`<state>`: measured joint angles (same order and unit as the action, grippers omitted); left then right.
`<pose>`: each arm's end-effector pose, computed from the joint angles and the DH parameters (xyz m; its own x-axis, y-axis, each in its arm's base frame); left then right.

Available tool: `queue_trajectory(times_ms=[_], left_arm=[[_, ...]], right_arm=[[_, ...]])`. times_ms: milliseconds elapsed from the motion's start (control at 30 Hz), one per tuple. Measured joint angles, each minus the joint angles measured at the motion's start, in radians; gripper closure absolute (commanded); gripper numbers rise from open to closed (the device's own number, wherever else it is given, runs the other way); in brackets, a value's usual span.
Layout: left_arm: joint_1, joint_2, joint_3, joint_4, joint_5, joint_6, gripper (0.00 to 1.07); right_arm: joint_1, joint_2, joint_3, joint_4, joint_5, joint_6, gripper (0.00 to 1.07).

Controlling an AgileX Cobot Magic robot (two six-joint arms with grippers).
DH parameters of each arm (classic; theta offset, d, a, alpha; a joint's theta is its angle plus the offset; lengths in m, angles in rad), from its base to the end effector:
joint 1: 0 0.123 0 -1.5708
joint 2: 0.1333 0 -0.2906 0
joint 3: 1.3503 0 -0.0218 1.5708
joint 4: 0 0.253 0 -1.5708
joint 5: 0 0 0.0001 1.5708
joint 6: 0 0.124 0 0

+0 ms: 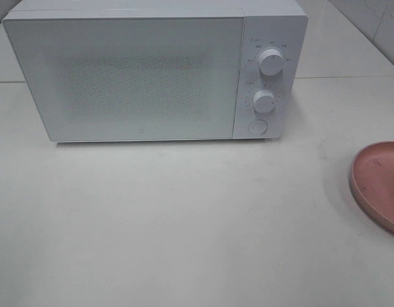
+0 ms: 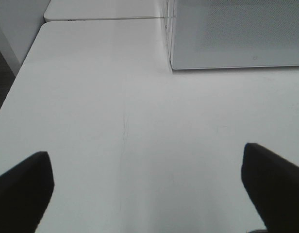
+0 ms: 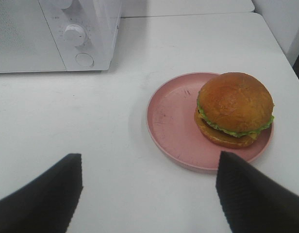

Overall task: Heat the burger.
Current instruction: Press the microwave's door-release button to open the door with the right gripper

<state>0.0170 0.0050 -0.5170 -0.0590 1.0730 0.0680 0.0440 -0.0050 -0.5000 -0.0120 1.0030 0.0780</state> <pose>0.0191 -0.0061 0.2672 -0.4540 0.0320 -0.8904 0.0472 0.9988 0.0118 0.0232 -0.0002 0.2699 -0.4004 0.0539 -0.9148 -0.0061 0.9981 0.0615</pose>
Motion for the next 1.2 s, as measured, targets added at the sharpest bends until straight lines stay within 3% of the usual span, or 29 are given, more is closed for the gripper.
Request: queue_trajectory(times_ms=[800, 1200], left_arm=[[0.0, 0.0, 0.0, 0.0, 0.0, 0.0, 0.09], [0.0, 0.0, 0.0, 0.0, 0.0, 0.0, 0.09]], right_arm=[[0.0, 0.018, -0.022, 0.0, -0.002, 0.0, 0.32], [0.0, 0.186, -0.034, 0.003, -0.062, 0.0, 0.32]])
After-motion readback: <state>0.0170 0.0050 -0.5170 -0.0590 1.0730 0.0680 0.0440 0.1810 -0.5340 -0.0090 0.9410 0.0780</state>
